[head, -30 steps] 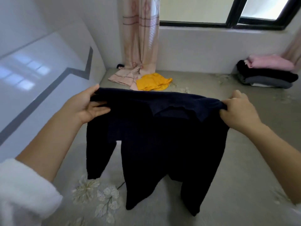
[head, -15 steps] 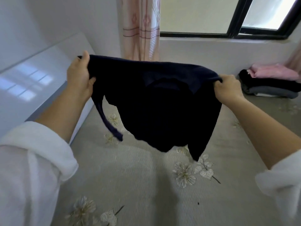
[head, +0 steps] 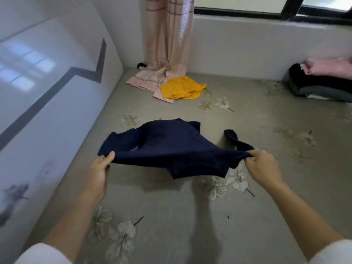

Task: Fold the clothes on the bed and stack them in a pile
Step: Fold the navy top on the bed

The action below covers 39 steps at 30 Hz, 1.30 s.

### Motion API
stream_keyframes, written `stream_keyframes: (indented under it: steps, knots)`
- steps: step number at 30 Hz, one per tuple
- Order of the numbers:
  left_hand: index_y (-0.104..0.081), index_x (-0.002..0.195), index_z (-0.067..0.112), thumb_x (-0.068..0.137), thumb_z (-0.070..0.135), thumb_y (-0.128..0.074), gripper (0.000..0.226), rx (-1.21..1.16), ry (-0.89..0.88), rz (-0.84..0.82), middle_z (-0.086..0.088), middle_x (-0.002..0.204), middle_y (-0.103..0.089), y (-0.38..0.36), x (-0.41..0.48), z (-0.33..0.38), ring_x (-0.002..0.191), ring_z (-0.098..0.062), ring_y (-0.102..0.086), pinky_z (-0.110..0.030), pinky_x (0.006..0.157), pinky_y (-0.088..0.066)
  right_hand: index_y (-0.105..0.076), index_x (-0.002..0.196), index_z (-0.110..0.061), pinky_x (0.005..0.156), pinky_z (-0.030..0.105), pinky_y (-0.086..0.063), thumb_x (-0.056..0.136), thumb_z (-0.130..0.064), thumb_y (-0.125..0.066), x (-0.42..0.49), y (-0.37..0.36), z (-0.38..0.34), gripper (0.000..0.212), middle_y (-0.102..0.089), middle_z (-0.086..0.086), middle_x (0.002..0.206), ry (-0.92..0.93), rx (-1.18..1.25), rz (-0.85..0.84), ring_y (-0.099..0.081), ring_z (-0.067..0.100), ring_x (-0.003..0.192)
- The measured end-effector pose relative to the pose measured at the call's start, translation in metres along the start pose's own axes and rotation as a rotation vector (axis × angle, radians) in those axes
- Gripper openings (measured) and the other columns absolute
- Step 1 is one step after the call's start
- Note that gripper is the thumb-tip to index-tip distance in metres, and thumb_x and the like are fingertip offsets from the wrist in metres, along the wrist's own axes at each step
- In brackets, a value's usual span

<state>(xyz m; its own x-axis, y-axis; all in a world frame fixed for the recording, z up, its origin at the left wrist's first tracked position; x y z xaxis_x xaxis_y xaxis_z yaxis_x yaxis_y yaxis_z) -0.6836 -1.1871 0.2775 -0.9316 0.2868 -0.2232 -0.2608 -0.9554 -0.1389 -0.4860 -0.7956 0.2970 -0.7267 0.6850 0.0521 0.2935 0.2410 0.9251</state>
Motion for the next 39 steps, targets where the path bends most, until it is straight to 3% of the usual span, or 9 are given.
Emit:
stream_keyframes:
  steps: [4,7,10,14,16,22,25,29,39]
  knots:
    - [-0.073,0.097,0.020,0.090,0.034,-0.061,0.020,0.359,0.280,0.150,0.011,0.101,-0.062,0.027,-0.027,-0.078,0.106,-0.013,-0.060,-0.036,0.097,-0.034,-0.068,0.098,-0.008,0.057,0.031,-0.038,0.094,-0.012,-0.047,-0.050,-0.078,0.036,0.022,-0.066,0.011,0.089,-0.084,-0.049,-0.325,-0.057,0.025,0.074]
    - [-0.046,0.068,0.025,0.084,0.045,-0.064,0.031,0.594,0.378,0.113,0.011,0.080,-0.042,0.038,-0.039,-0.118,0.097,-0.020,-0.044,-0.029,0.086,-0.027,-0.063,0.098,-0.005,0.070,0.033,-0.047,0.097,-0.011,-0.041,-0.086,-0.124,0.053,0.023,-0.065,0.012,0.099,-0.106,-0.101,-0.505,-0.060,0.026,0.086]
    - [-0.064,0.094,0.015,0.091,0.035,-0.062,0.020,0.680,0.493,0.133,0.006,0.108,-0.056,0.047,-0.050,-0.155,0.118,-0.025,-0.046,-0.033,0.097,-0.033,-0.060,0.103,-0.011,0.075,0.029,-0.046,0.100,-0.016,-0.035,-0.120,-0.157,0.065,0.026,-0.062,0.009,0.106,-0.123,-0.188,-0.609,-0.059,0.023,0.091]
    - [-0.051,0.074,0.018,0.087,0.023,-0.066,0.021,0.591,0.593,0.191,-0.001,0.071,-0.050,0.055,-0.069,-0.187,0.068,-0.017,-0.050,-0.026,0.060,-0.032,-0.057,0.121,-0.016,0.083,0.028,-0.044,0.101,-0.017,-0.034,-0.156,-0.178,0.079,0.031,-0.059,0.005,0.118,-0.124,-0.282,-0.644,-0.056,0.020,0.103]
    - [-0.050,0.071,0.017,0.085,0.021,-0.064,0.021,0.632,0.669,0.164,-0.004,0.071,-0.050,0.062,-0.077,-0.208,0.065,-0.018,-0.049,-0.028,0.059,-0.033,-0.046,0.138,-0.017,0.090,0.029,-0.043,0.101,-0.017,-0.033,-0.170,-0.187,0.087,0.039,-0.056,0.005,0.128,-0.122,-0.321,-0.655,-0.053,0.020,0.113]
    - [-0.056,0.110,0.003,0.084,0.008,-0.061,0.027,0.747,0.936,0.048,-0.008,0.093,-0.058,0.071,-0.102,-0.269,0.085,-0.025,-0.055,-0.031,0.076,-0.045,-0.026,0.150,-0.022,0.100,0.035,-0.040,0.100,-0.012,-0.032,-0.206,-0.218,0.111,0.051,-0.051,0.004,0.134,-0.120,-0.428,-0.800,-0.045,0.022,0.122]
    - [-0.057,0.111,0.000,0.082,0.018,-0.064,0.035,0.947,0.878,0.125,-0.010,0.090,-0.057,0.061,-0.106,-0.281,0.077,-0.021,-0.053,-0.030,0.073,-0.047,-0.033,0.147,-0.021,0.100,0.037,-0.041,0.100,-0.018,-0.032,-0.214,-0.231,0.120,0.047,-0.052,0.006,0.134,-0.173,-0.416,-0.886,-0.046,0.024,0.123]
    - [-0.018,0.149,0.012,0.083,0.035,-0.066,0.084,1.046,0.777,0.115,-0.015,0.152,-0.018,0.011,-0.095,-0.294,0.133,-0.031,-0.026,-0.043,0.106,-0.030,-0.047,0.138,-0.008,0.095,0.032,-0.046,0.100,-0.018,-0.039,-0.201,-0.241,0.129,0.040,-0.057,0.013,0.132,-0.307,-0.145,-0.820,-0.054,0.027,0.117]
    - [0.004,0.152,0.024,0.092,0.048,-0.052,0.085,1.204,0.162,-0.380,-0.008,0.156,0.025,-0.179,-0.080,-0.379,0.144,-0.022,0.020,-0.037,0.117,0.004,-0.054,0.129,-0.006,0.079,0.024,-0.042,0.095,-0.012,-0.048,-0.095,-0.258,0.173,0.035,-0.064,0.009,0.116,-0.334,0.203,-0.490,-0.055,0.014,0.088]
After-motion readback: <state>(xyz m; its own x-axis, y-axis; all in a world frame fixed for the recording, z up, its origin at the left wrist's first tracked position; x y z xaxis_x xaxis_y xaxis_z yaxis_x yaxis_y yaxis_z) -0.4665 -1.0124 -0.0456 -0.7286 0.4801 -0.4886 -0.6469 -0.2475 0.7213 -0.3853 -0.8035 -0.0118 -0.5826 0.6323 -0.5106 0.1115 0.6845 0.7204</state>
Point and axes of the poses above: each hand's wrist, its own x-axis towards the middle knuckle, its own y-axis out of the back of the hand, z = x × y, the point moved 4 cm from there along x, towards the middle knuckle
